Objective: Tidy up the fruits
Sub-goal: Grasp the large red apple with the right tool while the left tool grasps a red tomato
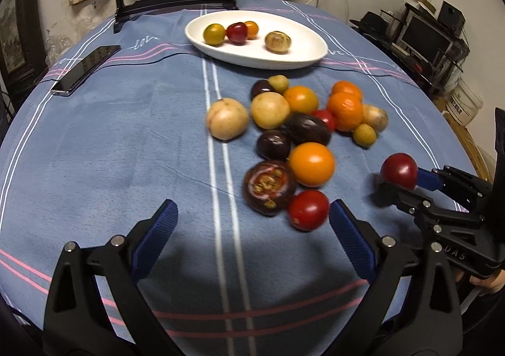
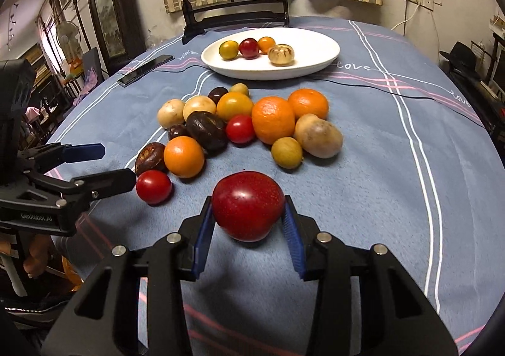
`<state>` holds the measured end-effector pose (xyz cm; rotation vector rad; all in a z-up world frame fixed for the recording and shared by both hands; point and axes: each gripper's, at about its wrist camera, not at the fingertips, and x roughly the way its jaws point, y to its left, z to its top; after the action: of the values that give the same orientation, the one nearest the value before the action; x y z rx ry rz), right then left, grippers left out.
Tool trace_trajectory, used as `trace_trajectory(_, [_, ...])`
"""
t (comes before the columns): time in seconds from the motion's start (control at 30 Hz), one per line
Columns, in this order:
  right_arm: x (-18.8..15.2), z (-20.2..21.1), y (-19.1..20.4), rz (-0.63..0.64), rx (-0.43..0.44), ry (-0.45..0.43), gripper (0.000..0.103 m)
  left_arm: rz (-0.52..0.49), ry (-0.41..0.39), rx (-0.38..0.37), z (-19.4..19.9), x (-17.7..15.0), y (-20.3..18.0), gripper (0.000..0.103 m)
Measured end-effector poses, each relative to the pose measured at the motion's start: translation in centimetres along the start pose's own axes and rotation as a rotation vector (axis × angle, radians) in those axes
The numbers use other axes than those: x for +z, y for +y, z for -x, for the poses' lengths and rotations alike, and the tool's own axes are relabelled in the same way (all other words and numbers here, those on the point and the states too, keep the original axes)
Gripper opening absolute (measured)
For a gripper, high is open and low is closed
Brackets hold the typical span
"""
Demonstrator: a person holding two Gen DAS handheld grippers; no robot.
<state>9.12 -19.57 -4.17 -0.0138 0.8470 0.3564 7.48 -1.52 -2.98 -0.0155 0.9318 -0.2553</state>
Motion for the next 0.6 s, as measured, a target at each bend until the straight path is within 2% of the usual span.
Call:
trace_trajectory(0.37, [-0.4, 0.4, -0.2, -0.011, 0.021, -0.006, 0.043, -0.067, 0.042, -0.022, -1.3, -0.5, -2.5, 0.098])
trace_trajectory(0.53, [-0.6, 0.4, -0.4, -0.017, 0.028, -0.003, 0.043, -0.069, 0.071, 0.022, -3.3, -0.5, -2.1, 0.098])
trace_trajectory(0.6, [-0.5, 0.4, -0.5, -0.017, 0.028, -0.004, 0.043, -0.088, 0.052, 0.039, -3.6, -0.5, -2.2, 0.097])
